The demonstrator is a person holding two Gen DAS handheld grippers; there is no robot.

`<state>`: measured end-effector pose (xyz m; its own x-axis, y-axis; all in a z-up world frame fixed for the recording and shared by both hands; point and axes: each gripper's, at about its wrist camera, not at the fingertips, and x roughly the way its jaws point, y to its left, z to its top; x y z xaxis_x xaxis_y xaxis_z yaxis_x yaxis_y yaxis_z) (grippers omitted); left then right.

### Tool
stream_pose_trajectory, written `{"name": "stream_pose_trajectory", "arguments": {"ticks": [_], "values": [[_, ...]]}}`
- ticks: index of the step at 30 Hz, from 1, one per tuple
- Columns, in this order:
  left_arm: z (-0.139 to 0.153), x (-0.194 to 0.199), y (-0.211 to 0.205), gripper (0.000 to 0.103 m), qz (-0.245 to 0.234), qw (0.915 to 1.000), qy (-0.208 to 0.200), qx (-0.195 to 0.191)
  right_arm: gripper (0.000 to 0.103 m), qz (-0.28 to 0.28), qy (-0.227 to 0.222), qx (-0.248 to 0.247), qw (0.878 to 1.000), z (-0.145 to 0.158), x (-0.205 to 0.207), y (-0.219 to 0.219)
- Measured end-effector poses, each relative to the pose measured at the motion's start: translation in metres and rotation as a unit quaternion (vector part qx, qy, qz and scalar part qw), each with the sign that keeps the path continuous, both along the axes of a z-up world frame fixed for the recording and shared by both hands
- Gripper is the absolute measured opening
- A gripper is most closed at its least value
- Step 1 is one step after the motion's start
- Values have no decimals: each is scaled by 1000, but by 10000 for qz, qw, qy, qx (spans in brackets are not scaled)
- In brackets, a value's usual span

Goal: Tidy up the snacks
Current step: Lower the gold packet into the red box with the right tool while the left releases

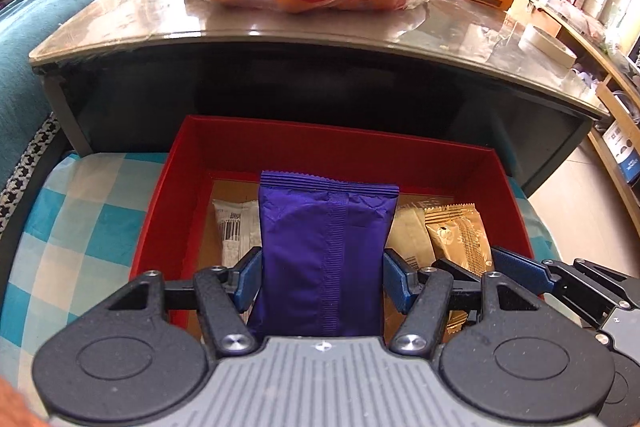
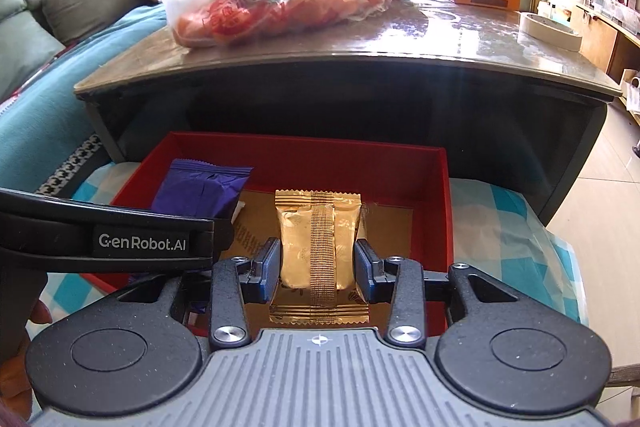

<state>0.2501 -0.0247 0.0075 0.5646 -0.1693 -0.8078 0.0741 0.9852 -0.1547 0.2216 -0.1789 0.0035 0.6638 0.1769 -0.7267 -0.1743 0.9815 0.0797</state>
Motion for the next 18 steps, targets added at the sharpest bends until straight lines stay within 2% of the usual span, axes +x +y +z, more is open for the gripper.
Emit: {"name": "stream_pose_trajectory", "arguments": {"ticks": [12, 18], "values": [[-24, 16, 1, 92, 107, 9996, 257, 35, 48, -33, 144, -241, 9996, -27, 18, 2], [-25, 16, 2, 92, 149, 9995, 243, 111, 52, -86, 159, -276, 9995, -29, 20, 1]]}}
